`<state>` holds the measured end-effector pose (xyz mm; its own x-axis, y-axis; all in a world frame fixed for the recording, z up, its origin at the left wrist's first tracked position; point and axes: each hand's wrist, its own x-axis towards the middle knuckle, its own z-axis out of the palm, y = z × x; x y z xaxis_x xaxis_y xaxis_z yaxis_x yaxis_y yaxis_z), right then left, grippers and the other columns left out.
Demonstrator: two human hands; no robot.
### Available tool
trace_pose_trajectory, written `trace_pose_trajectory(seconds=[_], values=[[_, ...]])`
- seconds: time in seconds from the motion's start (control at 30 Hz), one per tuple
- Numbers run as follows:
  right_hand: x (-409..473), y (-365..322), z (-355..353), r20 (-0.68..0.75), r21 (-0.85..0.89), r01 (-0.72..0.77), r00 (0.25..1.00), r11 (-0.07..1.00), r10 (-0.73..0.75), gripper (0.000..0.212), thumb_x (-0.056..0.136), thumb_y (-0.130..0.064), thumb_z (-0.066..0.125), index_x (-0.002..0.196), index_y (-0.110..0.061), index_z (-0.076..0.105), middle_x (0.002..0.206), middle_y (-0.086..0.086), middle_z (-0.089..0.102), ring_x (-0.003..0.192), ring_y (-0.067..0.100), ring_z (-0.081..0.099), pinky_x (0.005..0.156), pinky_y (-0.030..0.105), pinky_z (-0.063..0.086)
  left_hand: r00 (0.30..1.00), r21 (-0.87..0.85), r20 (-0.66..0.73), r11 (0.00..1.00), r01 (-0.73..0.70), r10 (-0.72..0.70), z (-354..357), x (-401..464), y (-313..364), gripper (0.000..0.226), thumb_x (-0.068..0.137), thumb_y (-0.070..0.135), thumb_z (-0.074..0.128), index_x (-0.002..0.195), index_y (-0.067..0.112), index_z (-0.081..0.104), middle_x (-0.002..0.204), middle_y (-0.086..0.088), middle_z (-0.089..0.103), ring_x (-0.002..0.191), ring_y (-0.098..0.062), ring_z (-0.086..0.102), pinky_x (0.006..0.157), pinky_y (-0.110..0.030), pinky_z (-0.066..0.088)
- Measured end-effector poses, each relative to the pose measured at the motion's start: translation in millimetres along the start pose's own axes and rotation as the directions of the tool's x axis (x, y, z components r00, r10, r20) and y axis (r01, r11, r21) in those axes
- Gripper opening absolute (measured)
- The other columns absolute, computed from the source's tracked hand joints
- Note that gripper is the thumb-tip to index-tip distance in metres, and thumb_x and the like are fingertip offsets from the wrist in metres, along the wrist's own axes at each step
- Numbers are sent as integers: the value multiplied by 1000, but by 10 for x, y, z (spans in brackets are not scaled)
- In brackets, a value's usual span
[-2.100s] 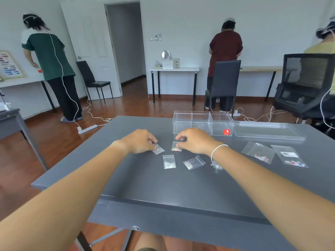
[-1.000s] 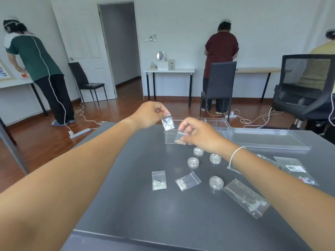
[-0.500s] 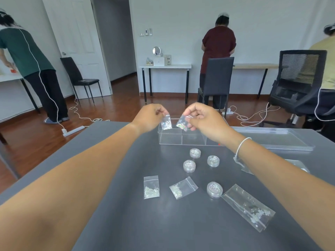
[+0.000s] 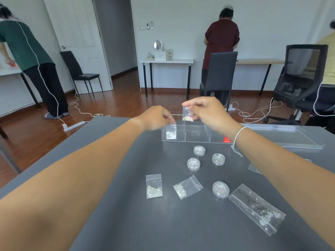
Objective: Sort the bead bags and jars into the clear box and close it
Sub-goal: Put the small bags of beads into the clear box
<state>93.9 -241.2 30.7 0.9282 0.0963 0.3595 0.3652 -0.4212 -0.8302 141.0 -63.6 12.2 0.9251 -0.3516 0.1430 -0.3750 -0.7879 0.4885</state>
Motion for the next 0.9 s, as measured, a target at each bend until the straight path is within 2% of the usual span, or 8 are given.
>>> trace_pose_trajectory(seconds=[0.2, 0.27, 0.33, 0.4, 0.5, 0.63, 0.77, 0.9], values=[[85, 16, 68, -30, 32, -29, 999, 999, 30, 29, 85, 5, 48, 100, -12, 66, 74, -7, 58, 59, 8, 55, 57, 13, 52, 992, 44, -111, 998, -53, 58, -15, -97, -41, 28, 89, 14, 47, 110, 15, 66, 120, -5, 63, 109, -17, 55, 90, -20, 36], [107, 23, 118, -36, 7, -17, 999, 1000, 18, 29, 84, 6, 48, 101, -10, 65, 73, -5, 58, 58, 9, 55, 58, 14, 52, 985, 45, -149, 996, -82, 88, -24, -178, -67, 28, 89, 14, 47, 111, 17, 66, 116, -4, 62, 102, -15, 55, 89, -20, 36], [125, 30, 167, -44, -24, 2, 999, 1000, -4, 29, 82, 6, 48, 99, -10, 66, 74, -1, 60, 58, 11, 56, 67, 22, 52, 976, 32, -186, 994, -107, 111, -34, -267, -94, 27, 89, 15, 49, 109, 19, 66, 108, -2, 61, 92, -11, 53, 87, -20, 36], [141, 22, 210, -53, -54, 13, 998, 998, -16, 26, 82, 3, 50, 91, -15, 66, 70, -2, 60, 58, 10, 56, 70, 24, 49, 966, 10, -223, 991, -130, 129, -36, -375, -117, 24, 89, 17, 51, 105, 21, 68, 100, 3, 59, 81, 0, 52, 81, -13, 35], [167, -2, 284, -53, -106, 11, 998, 994, -17, 25, 82, 0, 49, 82, -21, 63, 67, 2, 61, 57, 10, 56, 56, 18, 44, 959, -1, -241, 988, -157, 152, -39, -578, -123, 19, 87, 19, 55, 97, 23, 71, 87, 12, 57, 69, 17, 48, 66, 1, 30], [184, 1, 351, -28, -154, 6, 1000, 988, -10, 27, 82, 2, 45, 78, -19, 61, 81, 6, 63, 56, 14, 58, 36, 7, 31, 984, -22, -105, 989, -148, 145, -49, -877, -93, 14, 86, 25, 59, 92, 25, 71, 83, 21, 58, 71, 21, 49, 66, 1, 33], [167, 15, 394, 54, -206, -2, 998, 979, 13, 24, 83, -4, 48, 71, -23, 58, 81, 3, 64, 56, 11, 59, 36, 4, 32, 993, -18, 72, 996, -90, 91, -54, -1141, -51, 13, 83, 35, 61, 89, 31, 71, 86, 24, 60, 73, 20, 50, 66, 2, 33], [184, 48, 410, 81, -248, -7, 996, 969, 28, 16, 85, -10, 52, 80, -20, 63, 78, 1, 61, 70, 14, 56, 42, 4, 33, 986, -16, 156, 999, -52, 54, -39, -1313, -4, 13, 77, 42, 66, 87, 34, 70, 90, 16, 64, 67, 15, 51, 62, 1, 35]])
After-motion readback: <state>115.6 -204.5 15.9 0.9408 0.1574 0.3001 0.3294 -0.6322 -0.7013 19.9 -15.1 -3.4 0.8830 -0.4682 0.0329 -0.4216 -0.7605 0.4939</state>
